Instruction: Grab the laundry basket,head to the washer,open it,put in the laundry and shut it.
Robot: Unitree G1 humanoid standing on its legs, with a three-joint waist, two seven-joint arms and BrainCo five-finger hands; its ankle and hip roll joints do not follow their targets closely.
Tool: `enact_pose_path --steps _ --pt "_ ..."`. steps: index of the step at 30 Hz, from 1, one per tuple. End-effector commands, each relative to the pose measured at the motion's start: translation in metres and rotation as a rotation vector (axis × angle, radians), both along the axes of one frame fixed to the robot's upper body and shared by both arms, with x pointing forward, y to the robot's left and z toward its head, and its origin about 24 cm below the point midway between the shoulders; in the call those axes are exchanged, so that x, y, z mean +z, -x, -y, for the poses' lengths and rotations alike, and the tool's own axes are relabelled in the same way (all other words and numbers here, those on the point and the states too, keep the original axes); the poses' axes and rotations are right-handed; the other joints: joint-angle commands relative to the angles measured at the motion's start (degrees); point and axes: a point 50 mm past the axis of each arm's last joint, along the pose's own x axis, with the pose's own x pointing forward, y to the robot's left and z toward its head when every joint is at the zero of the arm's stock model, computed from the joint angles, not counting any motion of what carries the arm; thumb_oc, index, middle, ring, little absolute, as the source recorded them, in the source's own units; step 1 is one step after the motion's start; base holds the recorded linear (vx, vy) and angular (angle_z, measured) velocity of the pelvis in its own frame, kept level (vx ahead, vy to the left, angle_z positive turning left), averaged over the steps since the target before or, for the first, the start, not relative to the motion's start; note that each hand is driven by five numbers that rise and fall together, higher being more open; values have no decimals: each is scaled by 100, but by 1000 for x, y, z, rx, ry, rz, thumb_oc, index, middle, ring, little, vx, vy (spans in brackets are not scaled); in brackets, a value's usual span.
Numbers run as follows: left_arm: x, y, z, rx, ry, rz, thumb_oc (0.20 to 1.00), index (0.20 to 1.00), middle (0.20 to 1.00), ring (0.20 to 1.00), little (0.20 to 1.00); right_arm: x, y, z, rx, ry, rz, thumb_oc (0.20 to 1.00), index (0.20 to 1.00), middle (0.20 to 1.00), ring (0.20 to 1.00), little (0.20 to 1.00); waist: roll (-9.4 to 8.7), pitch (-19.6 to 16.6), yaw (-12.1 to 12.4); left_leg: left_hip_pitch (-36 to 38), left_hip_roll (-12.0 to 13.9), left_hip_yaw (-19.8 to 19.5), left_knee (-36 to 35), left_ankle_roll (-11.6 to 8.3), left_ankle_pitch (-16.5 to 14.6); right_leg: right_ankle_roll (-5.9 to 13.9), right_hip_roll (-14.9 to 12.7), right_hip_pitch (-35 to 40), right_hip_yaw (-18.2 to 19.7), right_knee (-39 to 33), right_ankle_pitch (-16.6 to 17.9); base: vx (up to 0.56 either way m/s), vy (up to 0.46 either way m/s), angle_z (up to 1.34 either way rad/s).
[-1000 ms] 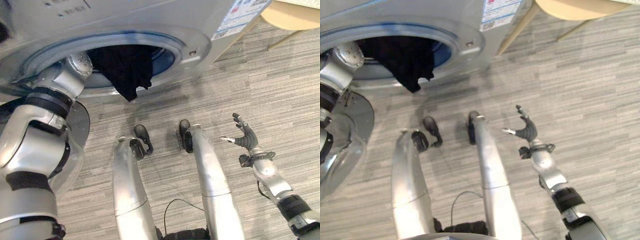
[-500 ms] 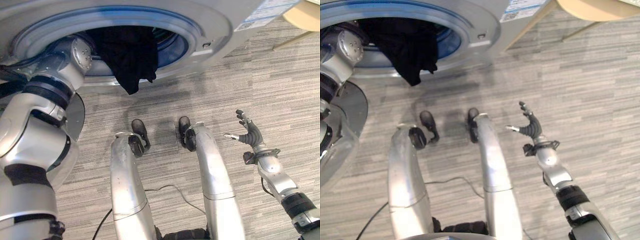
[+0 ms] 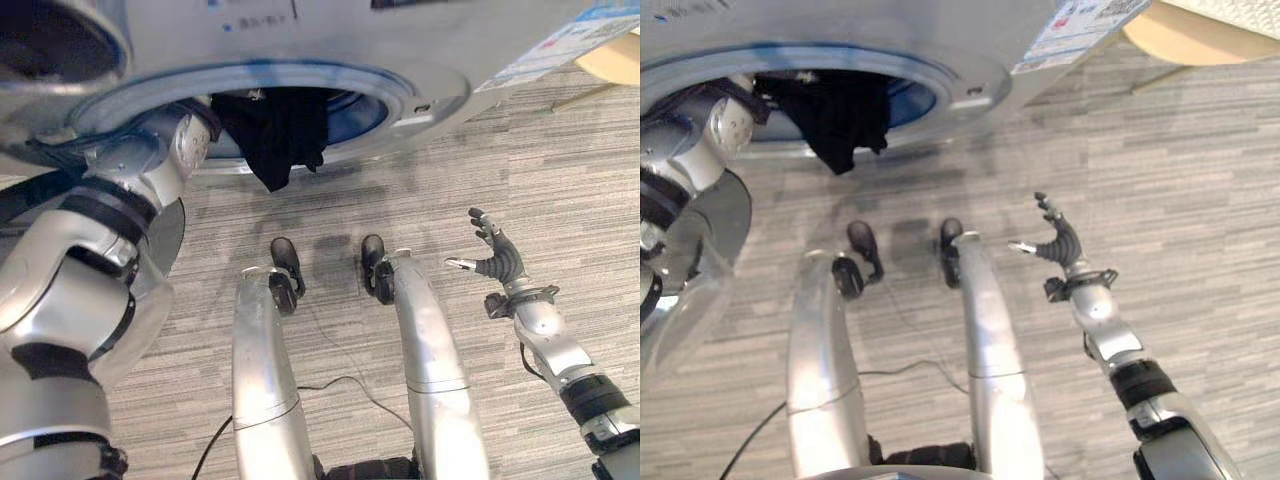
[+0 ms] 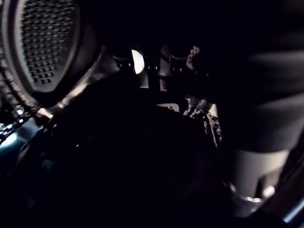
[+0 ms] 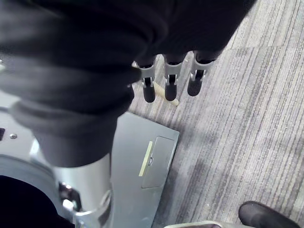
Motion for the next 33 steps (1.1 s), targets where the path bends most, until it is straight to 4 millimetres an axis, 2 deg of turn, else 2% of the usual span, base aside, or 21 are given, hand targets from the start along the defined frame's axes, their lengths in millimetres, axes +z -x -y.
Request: enact_pose_path --steps 1,4,6,8,12,14,15,16,18,19,20,21,26,29,33 --pt "-46 2 -9 16 32 -49 1000 1000 1000 1000 1000 -14 16 -3 -24 -19 1 1000 1000 1000 1000 1000 201 -780 163 -232 -20 -204 704 269 -742 365 84 -53 193 -536 106 0 0 0" --pt "-83 2 -6 49 2 -136 1000 1000 1000 1000 1000 -12 13 -4 -39 -7 10 1000 1000 1000 1000 1000 210 -743 191 -215 -23 -193 678 288 -738 364 88 -50 211 -563 128 7 40 3" --pt "-99 -2 -6 85 -29 -188 1000 1000 1000 1000 1000 -8 10 -2 -50 0 21 1000 1000 1000 1000 1000 202 -704 184 -244 -28 -185 685 298 -728 361 87 -75 211 -565 143 0 19 0" --pt "-105 -9 -5 140 -82 -220 1000 1000 1000 1000 1000 0 6 0 -55 18 43 1000 1000 1000 1000 1000 147 -639 144 -371 -44 -210 723 297 -704 366 76 -187 223 -541 179 -4 28 6" --pt "-105 -16 -6 191 -116 -232 1000 1000 1000 1000 1000 2 5 0 -49 24 50 1000 1000 1000 1000 1000 95 -587 105 -528 -47 -249 796 291 -688 364 66 -321 209 -457 204 0 6 0" --pt "-90 -24 1 214 -141 -203 1000 1000 1000 1000 1000 4 6 1 -38 34 53 1000 1000 1000 1000 1000 38 -531 32 -691 -48 -283 881 283 -660 366 40 -474 207 -349 227 2 -1 -2" --pt "-73 -30 11 212 -156 -162 1000 1000 1000 1000 1000 5 8 1 -27 33 56 1000 1000 1000 1000 1000 5 -507 -15 -815 -66 -305 937 268 -634 367 29 -582 210 -287 249 0 0 0" --pt "-72 -30 12 211 -157 -161 1000 1000 1000 1000 1000 6 8 2 -28 32 57 1000 1000 1000 1000 1000 6 -507 -7 -825 -69 -306 940 268 -633 367 26 -592 210 -281 248 0 0 0" --pt "-58 -33 20 199 -158 -128 1000 1000 1000 1000 1000 5 10 2 -18 25 52 1000 1000 1000 1000 1000 -20 -483 -44 -908 -76 -335 968 260 -604 365 18 -674 209 -233 274 0 0 0" --pt "-49 -35 25 190 -144 -104 881 881 881 881 881 4 11 2 -12 24 49 1000 1000 1000 1000 1000 -33 -468 -59 -946 -76 -346 995 258 -600 367 10 -708 208 -214 283 0 0 0" --pt "-41 -36 32 169 -121 -86 304 304 304 304 304 3 11 1 -7 20 47 1000 1000 1000 1000 1000 -40 -463 -70 -972 -80 -351 1017 256 -593 370 17 -732 200 -191 297 1 -14 -4" --pt "-36 -36 35 151 -85 -76 200 200 200 200 200 2 12 0 -4 16 42 1000 1000 1000 1000 1000 -48 -461 -79 -1002 -83 -365 1042 258 -589 364 21 -763 199 -161 302 0 0 0" --pt "-23 -33 54 -29 239 -84 200 200 200 200 200 -4 13 -3 -9 4 15 1000 1000 1000 1000 1000 -22 -489 -78 -1037 -120 -384 1110 247 -580 356 30 -824 179 -103 319 0 0 0" --pt "-23 -30 62 -143 404 -123 200 200 200 200 200 -7 12 -4 -20 2 1 1000 1000 1000 1000 1000 10 -513 -42 -1000 -122 -367 1096 238 -574 347 31 -800 171 -106 315 0 0 0" --pt "-15 -19 60 -285 571 -135 200 200 200 200 200 -7 11 -3 -36 21 -8 1000 1000 1000 1000 1000 68 -549 -5 -909 -132 -329 1038 225 -567 342 27 -739 178 -122 311 -3 -2 -1"
